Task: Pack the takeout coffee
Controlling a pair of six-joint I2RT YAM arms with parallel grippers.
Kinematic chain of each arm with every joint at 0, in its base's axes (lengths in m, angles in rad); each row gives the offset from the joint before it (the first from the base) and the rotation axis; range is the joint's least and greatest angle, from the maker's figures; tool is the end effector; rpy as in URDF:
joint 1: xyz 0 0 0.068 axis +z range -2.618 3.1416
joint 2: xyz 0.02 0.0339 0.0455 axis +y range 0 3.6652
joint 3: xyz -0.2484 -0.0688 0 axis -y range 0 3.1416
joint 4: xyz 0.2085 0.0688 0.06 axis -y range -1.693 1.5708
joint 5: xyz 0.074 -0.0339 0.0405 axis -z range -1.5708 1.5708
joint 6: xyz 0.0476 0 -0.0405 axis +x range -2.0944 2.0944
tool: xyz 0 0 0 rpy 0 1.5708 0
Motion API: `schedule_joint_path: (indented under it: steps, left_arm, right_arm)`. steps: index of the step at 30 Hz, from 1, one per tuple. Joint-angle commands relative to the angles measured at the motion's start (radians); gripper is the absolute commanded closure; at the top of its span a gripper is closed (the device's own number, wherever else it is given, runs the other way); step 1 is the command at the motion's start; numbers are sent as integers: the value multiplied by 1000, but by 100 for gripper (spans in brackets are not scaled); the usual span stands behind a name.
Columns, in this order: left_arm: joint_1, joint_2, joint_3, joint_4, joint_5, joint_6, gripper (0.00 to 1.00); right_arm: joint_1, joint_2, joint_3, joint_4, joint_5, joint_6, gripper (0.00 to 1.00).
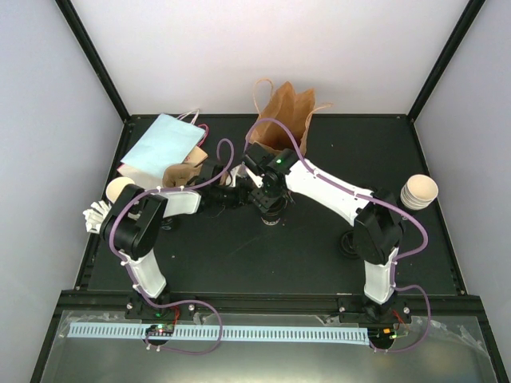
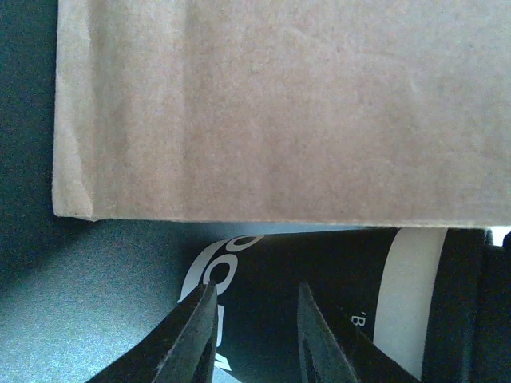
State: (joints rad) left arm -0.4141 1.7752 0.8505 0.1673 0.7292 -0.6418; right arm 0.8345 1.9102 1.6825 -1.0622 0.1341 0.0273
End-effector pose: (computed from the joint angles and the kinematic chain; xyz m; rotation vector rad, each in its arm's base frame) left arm 0.2833 -0.1592 0.1512 0.1223 2.4893 -1.3444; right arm 0.2417 0.2572 0.2427 -1.0871 2.6141 -0.0056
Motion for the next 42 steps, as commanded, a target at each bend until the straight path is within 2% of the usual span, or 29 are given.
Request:
schedule_joint_path:
  steps: [1, 14, 26, 42]
  left_arm:
    - [-7, 11, 23, 38, 79, 33, 70]
    - [-30, -33, -40, 29, 100, 47, 70]
    - [-38, -122, -100, 5, 77, 45, 70]
    - [-23, -310, -183, -138, -15, 75, 70]
  right_arm:
    - [-7, 5, -39, 18, -62, 29, 27]
    - [23, -119, -193, 59, -101, 101, 27]
    - [64, -180, -243, 60, -146, 111, 28]
    - [119, -236, -342, 122, -144, 145, 28]
